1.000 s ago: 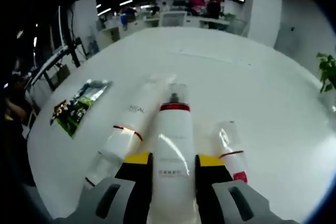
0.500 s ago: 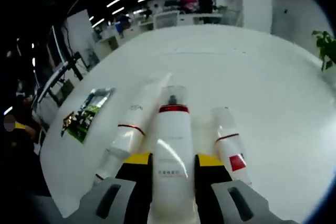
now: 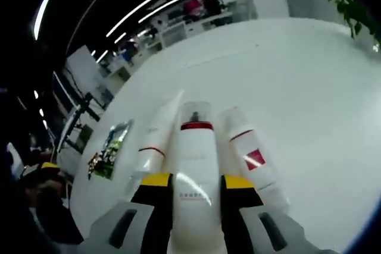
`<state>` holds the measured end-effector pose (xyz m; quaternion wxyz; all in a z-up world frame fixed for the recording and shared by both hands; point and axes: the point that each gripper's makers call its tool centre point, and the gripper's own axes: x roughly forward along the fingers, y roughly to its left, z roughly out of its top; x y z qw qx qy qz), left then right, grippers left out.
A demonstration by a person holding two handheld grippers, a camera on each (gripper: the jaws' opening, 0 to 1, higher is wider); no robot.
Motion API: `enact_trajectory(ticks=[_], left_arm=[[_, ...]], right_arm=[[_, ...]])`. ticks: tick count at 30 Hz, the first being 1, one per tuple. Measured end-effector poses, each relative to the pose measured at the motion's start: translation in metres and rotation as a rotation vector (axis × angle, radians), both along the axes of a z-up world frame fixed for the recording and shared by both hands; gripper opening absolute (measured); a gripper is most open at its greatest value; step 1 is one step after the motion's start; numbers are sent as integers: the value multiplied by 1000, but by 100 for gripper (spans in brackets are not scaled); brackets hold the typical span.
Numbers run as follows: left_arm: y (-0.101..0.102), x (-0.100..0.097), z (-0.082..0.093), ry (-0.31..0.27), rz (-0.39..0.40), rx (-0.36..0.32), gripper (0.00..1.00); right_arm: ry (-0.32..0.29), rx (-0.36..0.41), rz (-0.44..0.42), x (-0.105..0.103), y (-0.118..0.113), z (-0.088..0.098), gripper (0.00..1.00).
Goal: Arrange the skincare products in the storage area until every visible bottle or jar stands upright without overlapping.
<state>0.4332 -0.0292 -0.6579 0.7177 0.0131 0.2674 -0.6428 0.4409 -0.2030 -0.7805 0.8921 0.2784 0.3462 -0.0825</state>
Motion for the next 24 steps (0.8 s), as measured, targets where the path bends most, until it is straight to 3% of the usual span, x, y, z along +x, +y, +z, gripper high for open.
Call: enact_trajectory(ticks=[6,12,18,21,24], left_arm=[[-18,7,7,51,11,-61,70],[-41,12,0,145,8,-54,67],[-65,11,-8,217,-13,-47,63],[-74,20,-20,241,-13,-24,67],[-82,21,-23,311,-5,-35,62]], right_arm=[[-49,117,-55,1,-5,1,23],[-74,180,-81,-1,-5,2,23],[-115,350,-138,-6,0,7,23],[-119,375,-147,-12,1,7,23],[-134,422,-160,-14,4,9,23]])
